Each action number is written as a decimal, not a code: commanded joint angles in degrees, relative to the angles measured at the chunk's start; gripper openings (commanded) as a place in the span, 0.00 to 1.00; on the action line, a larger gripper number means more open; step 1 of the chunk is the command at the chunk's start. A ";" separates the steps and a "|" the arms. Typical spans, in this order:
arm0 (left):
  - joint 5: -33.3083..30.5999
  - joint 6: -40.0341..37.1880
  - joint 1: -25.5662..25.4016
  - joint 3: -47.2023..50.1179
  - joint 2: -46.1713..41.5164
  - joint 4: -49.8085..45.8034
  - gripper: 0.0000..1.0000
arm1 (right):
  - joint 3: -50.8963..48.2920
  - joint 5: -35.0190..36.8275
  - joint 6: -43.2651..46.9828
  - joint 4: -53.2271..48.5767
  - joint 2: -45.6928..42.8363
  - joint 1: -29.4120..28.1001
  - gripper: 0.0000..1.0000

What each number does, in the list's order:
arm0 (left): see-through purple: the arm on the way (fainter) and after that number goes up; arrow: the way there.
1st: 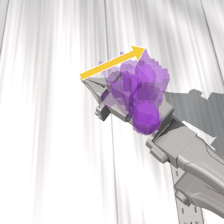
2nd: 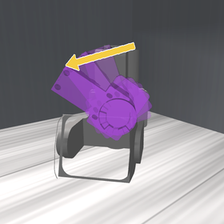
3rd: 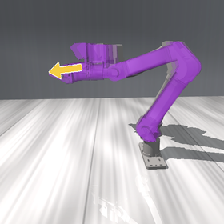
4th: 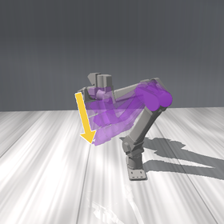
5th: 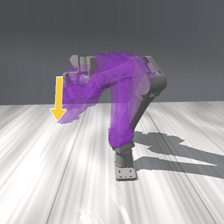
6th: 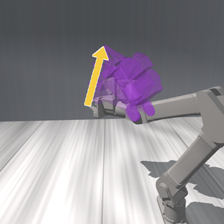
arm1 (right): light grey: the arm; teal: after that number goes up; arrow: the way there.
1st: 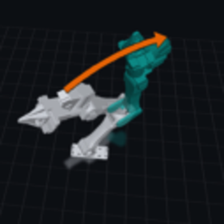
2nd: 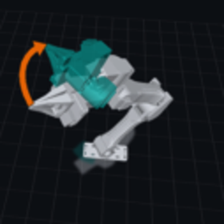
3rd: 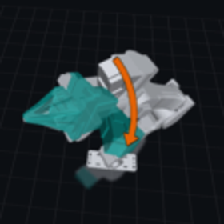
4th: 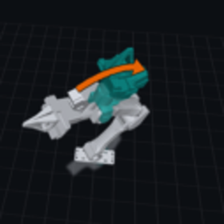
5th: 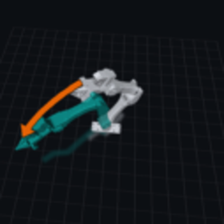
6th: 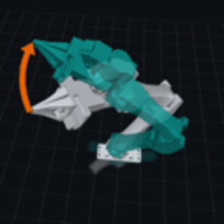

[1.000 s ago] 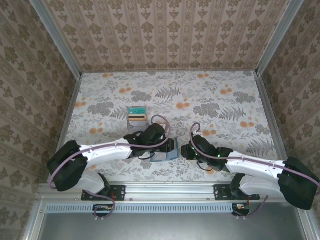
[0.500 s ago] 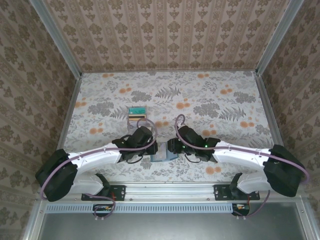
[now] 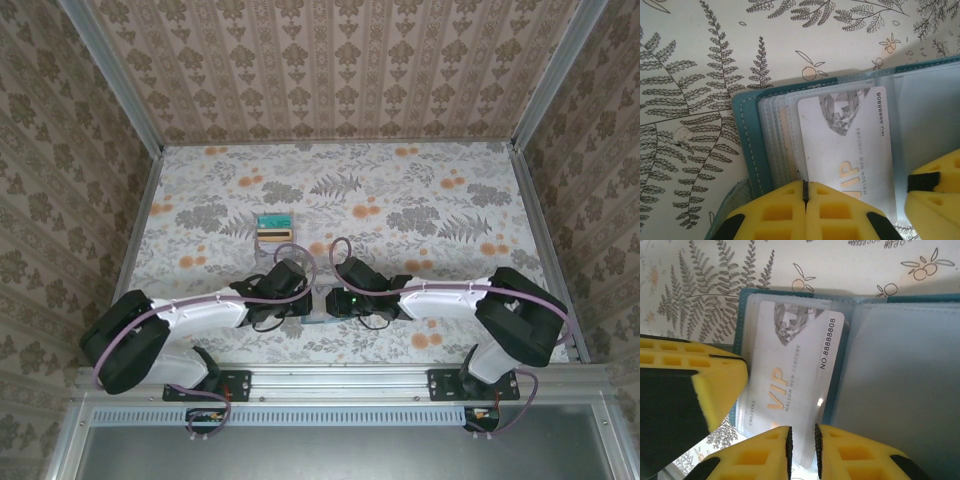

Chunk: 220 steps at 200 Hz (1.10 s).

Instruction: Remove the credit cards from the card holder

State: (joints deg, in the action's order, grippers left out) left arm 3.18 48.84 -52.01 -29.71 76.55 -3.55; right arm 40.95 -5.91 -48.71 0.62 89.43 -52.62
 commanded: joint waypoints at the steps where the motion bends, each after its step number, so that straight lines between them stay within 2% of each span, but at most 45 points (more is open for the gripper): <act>1: -1.01 1.07 0.01 0.63 1.16 -0.32 0.04 | 0.62 -0.91 -1.54 0.96 1.08 0.56 0.23; 25: -1.49 1.32 -0.15 0.36 2.04 -1.49 0.00 | 0.02 -0.68 -2.13 1.05 1.43 1.18 0.23; 114: -2.74 1.74 -1.89 -0.32 1.85 -2.25 0.00 | -1.18 -2.62 -3.54 4.24 3.23 2.09 0.22; 139: -2.83 1.96 -1.96 -0.34 1.69 -2.42 0.00 | -1.48 -2.57 -3.80 4.42 2.80 2.25 0.16; 168: -3.08 2.05 -2.00 -0.51 1.76 -2.90 0.00 | -2.09 -2.00 -3.97 4.05 1.66 2.34 0.00; 220: -4.28 2.23 -1.65 -0.45 1.61 -4.80 0.00 | -3.80 -1.21 -4.20 2.76 -0.85 3.61 0.00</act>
State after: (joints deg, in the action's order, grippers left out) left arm 0.56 50.02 -53.60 -30.06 77.21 -3.51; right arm 38.85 -7.77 -52.56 4.60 90.78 -49.89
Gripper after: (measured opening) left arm 0.048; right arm 0.059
